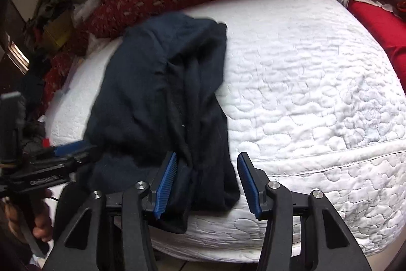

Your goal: Fold large clothes

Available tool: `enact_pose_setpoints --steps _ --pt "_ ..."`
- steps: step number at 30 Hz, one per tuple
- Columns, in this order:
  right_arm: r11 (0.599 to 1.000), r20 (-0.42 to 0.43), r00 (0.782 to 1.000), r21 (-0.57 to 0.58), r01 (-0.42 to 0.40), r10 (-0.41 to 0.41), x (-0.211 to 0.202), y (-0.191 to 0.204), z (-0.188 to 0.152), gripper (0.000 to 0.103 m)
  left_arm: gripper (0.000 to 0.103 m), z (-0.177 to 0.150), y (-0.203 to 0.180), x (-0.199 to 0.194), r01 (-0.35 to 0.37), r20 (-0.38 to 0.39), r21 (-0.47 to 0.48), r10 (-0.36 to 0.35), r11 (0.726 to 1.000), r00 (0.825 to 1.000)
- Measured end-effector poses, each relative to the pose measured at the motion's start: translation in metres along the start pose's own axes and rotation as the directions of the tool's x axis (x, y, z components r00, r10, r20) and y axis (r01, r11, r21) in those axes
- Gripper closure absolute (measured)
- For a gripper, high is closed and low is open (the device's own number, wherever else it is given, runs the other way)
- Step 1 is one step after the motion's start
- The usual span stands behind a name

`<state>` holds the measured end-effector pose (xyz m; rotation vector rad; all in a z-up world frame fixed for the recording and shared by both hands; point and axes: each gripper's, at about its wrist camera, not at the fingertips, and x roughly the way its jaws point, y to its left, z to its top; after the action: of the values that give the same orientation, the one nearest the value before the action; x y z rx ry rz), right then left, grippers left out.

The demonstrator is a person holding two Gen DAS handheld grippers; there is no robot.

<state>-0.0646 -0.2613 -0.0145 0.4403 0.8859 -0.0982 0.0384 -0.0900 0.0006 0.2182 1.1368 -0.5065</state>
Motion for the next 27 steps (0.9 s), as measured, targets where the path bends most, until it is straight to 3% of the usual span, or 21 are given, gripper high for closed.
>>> enact_pose_setpoints --steps 3,8,9,10,11,14,16,19,21,25,27 --pt "0.998 0.02 0.998 0.005 -0.057 0.057 -0.008 0.002 0.0 0.051 0.031 0.0 0.001 0.006 0.015 0.0 -0.012 -0.015 1.0 1.0" --pt "0.984 -0.034 0.986 0.077 -0.161 0.164 0.003 0.006 -0.008 0.052 0.024 0.0 0.015 0.013 0.046 -0.033 -0.056 -0.048 0.997 0.998" --pt "0.988 -0.043 0.989 0.056 -0.142 0.144 0.006 0.009 -0.009 0.06 0.024 -0.002 0.02 0.016 0.072 -0.056 -0.087 -0.077 0.994 0.995" --pt "0.994 -0.053 0.992 0.007 -0.111 0.111 0.009 0.015 -0.01 0.087 0.024 -0.003 0.025 0.017 0.093 -0.063 -0.116 -0.1 0.989 0.993" --pt "0.995 -0.052 0.994 -0.022 -0.099 0.098 0.01 0.019 -0.007 0.093 0.024 -0.005 0.029 0.015 0.111 -0.048 -0.134 -0.118 0.985 0.992" --pt "0.992 0.026 0.992 -0.015 -0.125 0.125 -0.006 0.021 -0.002 0.095 0.024 -0.007 0.029 0.0 0.101 0.02 -0.094 -0.099 0.99 0.995" --pt "0.994 0.046 0.994 0.031 -0.1 0.099 -0.01 0.01 0.0 0.097 0.024 -0.005 0.031 0.002 0.104 0.011 -0.092 -0.103 0.99 0.995" --pt "0.991 -0.028 0.998 0.124 -0.053 0.057 0.018 -0.018 -0.007 0.099 0.024 -0.003 0.041 0.014 0.157 -0.052 -0.151 -0.166 0.976 0.985" --pt "0.983 -0.054 0.996 0.171 -0.061 0.071 0.029 -0.026 -0.011 0.098 0.024 -0.002 0.05 0.011 0.187 -0.066 -0.192 -0.203 0.963 0.977" --pt "0.985 -0.047 0.995 0.158 -0.076 0.084 0.012 -0.02 0.004 0.088 0.024 0.004 0.068 -0.017 0.223 0.014 -0.198 -0.225 0.954 0.974" --pt "0.979 0.028 0.994 0.168 -0.112 0.109 -0.004 -0.021 0.019 0.081 0.024 0.017 0.076 -0.026 0.208 0.055 -0.208 -0.201 0.956 0.978"
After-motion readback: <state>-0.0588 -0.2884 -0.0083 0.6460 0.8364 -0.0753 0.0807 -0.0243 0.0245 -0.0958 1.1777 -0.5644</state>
